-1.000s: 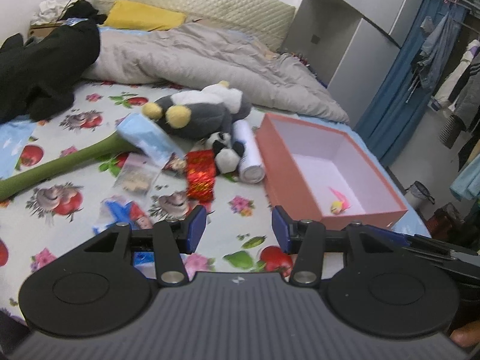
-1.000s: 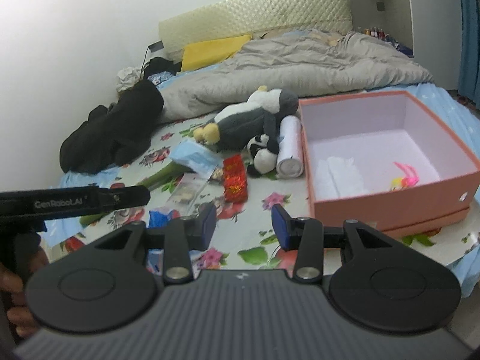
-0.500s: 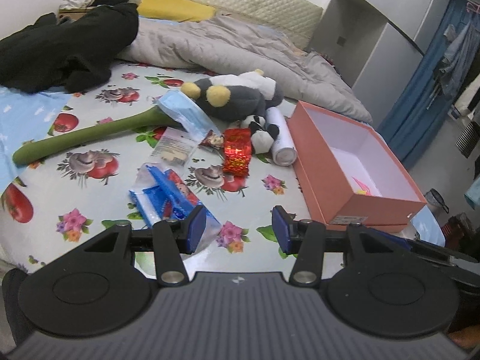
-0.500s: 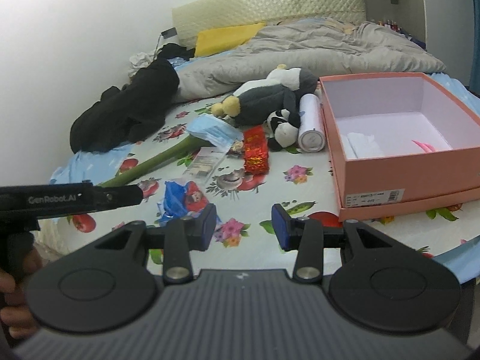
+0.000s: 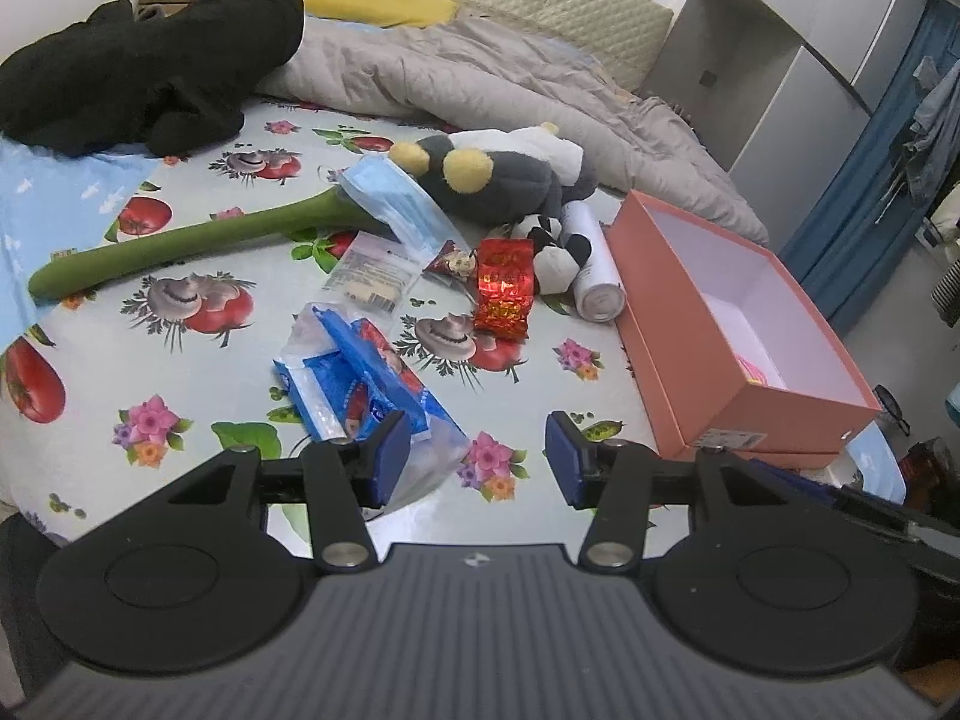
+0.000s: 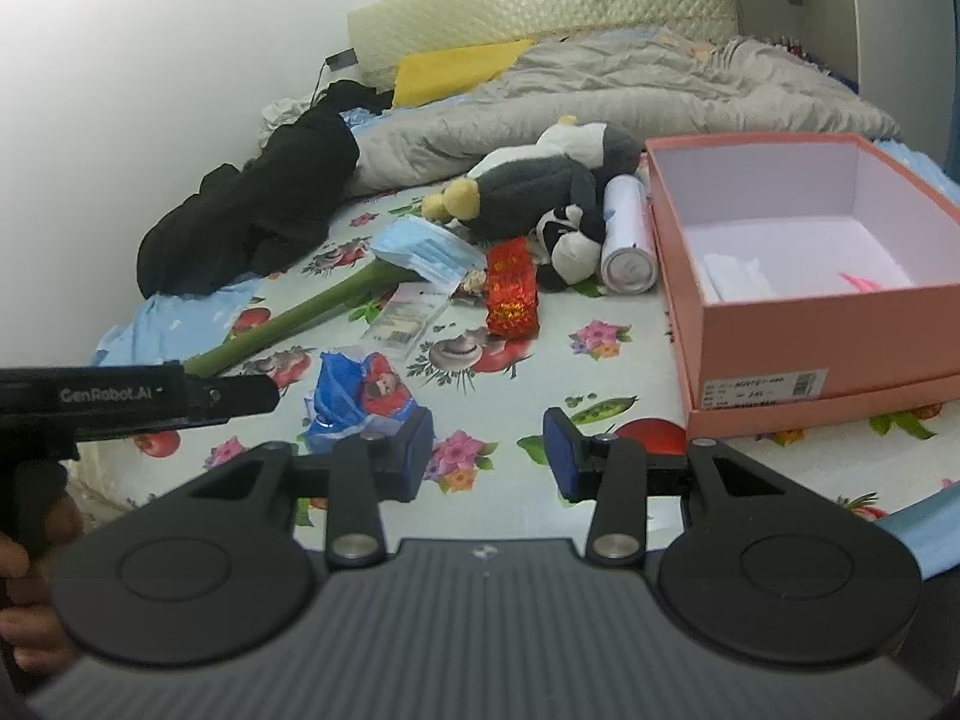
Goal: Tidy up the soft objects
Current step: 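Withdraw both open tools from the box back toward the pile, then grasp the blue plastic bag with the left tool while the right tool grasps the red tea packet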
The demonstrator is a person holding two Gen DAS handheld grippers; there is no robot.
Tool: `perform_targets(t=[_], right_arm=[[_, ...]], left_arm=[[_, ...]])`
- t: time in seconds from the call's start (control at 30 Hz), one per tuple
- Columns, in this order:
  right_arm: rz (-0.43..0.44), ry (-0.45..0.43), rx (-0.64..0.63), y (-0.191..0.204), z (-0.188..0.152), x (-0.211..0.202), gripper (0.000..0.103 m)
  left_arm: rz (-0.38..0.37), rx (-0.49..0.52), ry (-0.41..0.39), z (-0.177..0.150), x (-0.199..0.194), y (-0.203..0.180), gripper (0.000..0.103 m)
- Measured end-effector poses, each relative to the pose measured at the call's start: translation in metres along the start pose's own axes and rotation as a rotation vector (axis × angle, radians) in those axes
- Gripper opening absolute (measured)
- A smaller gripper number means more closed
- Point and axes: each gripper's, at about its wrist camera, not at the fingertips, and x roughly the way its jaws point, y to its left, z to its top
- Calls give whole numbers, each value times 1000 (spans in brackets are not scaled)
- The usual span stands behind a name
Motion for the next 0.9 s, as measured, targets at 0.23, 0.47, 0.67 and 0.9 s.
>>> perform_targets(t=[0.23, 0.47, 0.67, 0.9], right_arm=[[-3, 35, 8, -9, -4, 20, 44], [-16, 33, 12, -12, -2, 40, 44], [-6, 45, -8, -9, 2, 59, 44], [-10, 47, 2, -14, 10, 78, 44]], left_arm=[[7, -18, 17, 2, 22, 11, 57], [26, -20, 35, 2, 44, 25, 62], [45, -48, 44, -1, 59, 35, 68], [61, -75, 65, -7, 76, 44, 74]])
